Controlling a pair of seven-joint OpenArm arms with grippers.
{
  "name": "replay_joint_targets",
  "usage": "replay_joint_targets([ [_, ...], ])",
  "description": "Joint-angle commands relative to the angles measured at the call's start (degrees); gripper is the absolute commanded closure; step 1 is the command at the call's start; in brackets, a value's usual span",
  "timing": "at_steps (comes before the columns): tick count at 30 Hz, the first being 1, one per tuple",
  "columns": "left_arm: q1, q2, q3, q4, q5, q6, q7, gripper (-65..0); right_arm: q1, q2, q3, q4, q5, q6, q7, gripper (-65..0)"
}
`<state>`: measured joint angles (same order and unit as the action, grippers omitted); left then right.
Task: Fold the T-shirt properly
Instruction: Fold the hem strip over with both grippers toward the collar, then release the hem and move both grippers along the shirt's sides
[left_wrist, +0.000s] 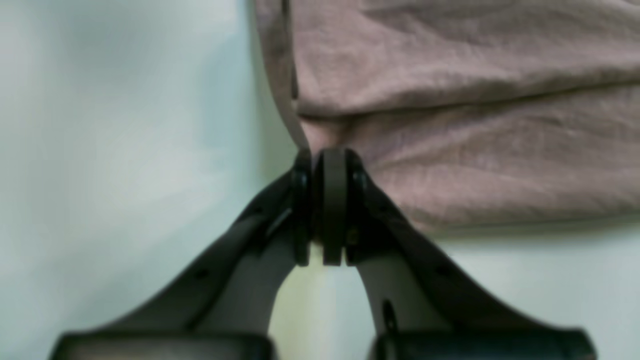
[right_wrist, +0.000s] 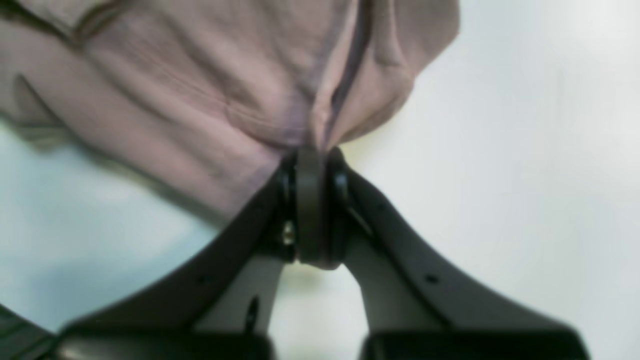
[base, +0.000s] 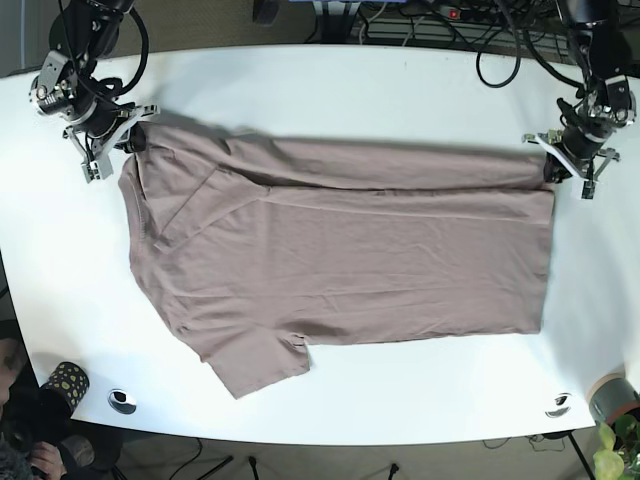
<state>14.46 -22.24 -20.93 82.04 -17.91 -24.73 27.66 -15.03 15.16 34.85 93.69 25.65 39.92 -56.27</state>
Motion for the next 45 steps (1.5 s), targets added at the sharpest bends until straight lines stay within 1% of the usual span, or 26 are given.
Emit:
replay_joint_targets([
  [1, 0.97, -1.28, -2.32, 2.93, 0.2, 0.51, 1.22, 0.0, -1.81, 0.97, 0.45, 2.09, 0.15, 0.08, 0.58, -0.8],
  [5, 5.81, -1.28, -5.14, 6.44, 0.2, 0.42, 2.19, 0.0, -5.68, 1.15, 1.76, 2.18, 0.24, 0.08, 0.58, -0.8],
  [6, 7.3, -1.28, -6.1, 7.59, 0.2, -0.19, 2.19, 0.0, -6.73, 1.15, 3.0, 2.18, 0.24, 0.08, 0.58, -0.8],
  [9, 10.38, -1.28, -8.13, 9.52, 0.2, -3.27, 2.27, 0.0, -8.93, 1.15, 3.96, 2.27, 0.5, 0.08, 0.58, -0.8],
  [13, 14.42, -1.1, -10.24, 11.19, 0.2, -5.55, 2.36, 0.0, -12.71, 1.15, 4.31, 2.27, 4.28, 0.08, 0.58, -0.8],
  [16, 17.32, -0.93, -10.94, 13.12, 0.11, -5.73, 2.54, 0.0, -15.17, 1.24, 4.31, 2.53, 6.57, 0.08, 0.58, -0.8],
  [19, 19.52, -0.93, -11.03, 14.18, -0.07, -5.73, 3.86, 0.0, -17.19, 1.06, 4.31, 5.26, 6.75, 0.08, 0.67, -1.3],
  [24, 19.7, -0.93, -11.03, 14.18, -0.07, -5.82, 6.23, -0.3, -18.25, 0.53, 4.31, 8.77, 6.83, 0.08, 0.67, -2.1],
  [25, 19.61, -0.93, -11.03, 14.36, -0.07, -5.82, 6.67, -1.9, -18.16, 0.53, 4.31, 8.95, 6.83, 0.08, 0.67, -3.8],
  [26, 19.61, -0.93, -11.03, 14.53, -0.15, -5.82, 7.02, -5.6, -18.07, 0.53, 4.31, 8.95, 6.83, 0.08, 0.67, -8.2],
  [30, 19.34, -0.93, -10.94, 14.53, -0.24, -5.82, 7.2, -20.6, -17.98, 0.53, 5.19, 9.21, 7.1, 0.08, 0.67, -32.5],
  [31, 19.08, -0.93, -10.85, 14.53, -0.24, -5.91, 7.2, -25.7, -17.98, 0.53, 6.16, 9.21, 7.1, 0.08, 0.67, -40.6],
  [32, 18.9, -0.93, -10.76, 14.88, -0.24, -5.91, 7.55, -29.4, -17.98, 0.53, 6.78, 9.21, 7.1, 0.08, 0.67, -45.7],
  [34, 18.73, -0.93, -10.85, 15.94, -0.24, -5.91, 8.52, -34.9, -17.98, 0.53, 7.57, 9.21, 7.1, 0.08, 0.67, -52.5],
  [35, 18.73, -0.93, -10.85, 16.73, -0.33, -5.91, 9.04, -36.4, -17.98, 0.53, 7.83, 9.3, 7.1, 0.08, 0.67, -54.1],
  [36, 18.73, -0.93, -10.85, 17.52, -0.86, -5.91, 9.39, -36.7, -17.98, 0.53, 8.09, 9.3, 7.19, 0.08, 0.67, -54.1],
  [41, 18.82, -1.01, -11.12, 20.33, -6.31, -5.91, 10.01, -36.8, -17.98, 0.53, 8.89, 10.97, 7.19, 0.08, 0.67, -50.6],
  [45, 18.99, -1.01, -13.49, 23.23, -9.38, -5.91, 10.1, -36.8, -16.05, 0.53, 8.71, 11.41, 7.01, 0.08, 0.75, -49.3],
])
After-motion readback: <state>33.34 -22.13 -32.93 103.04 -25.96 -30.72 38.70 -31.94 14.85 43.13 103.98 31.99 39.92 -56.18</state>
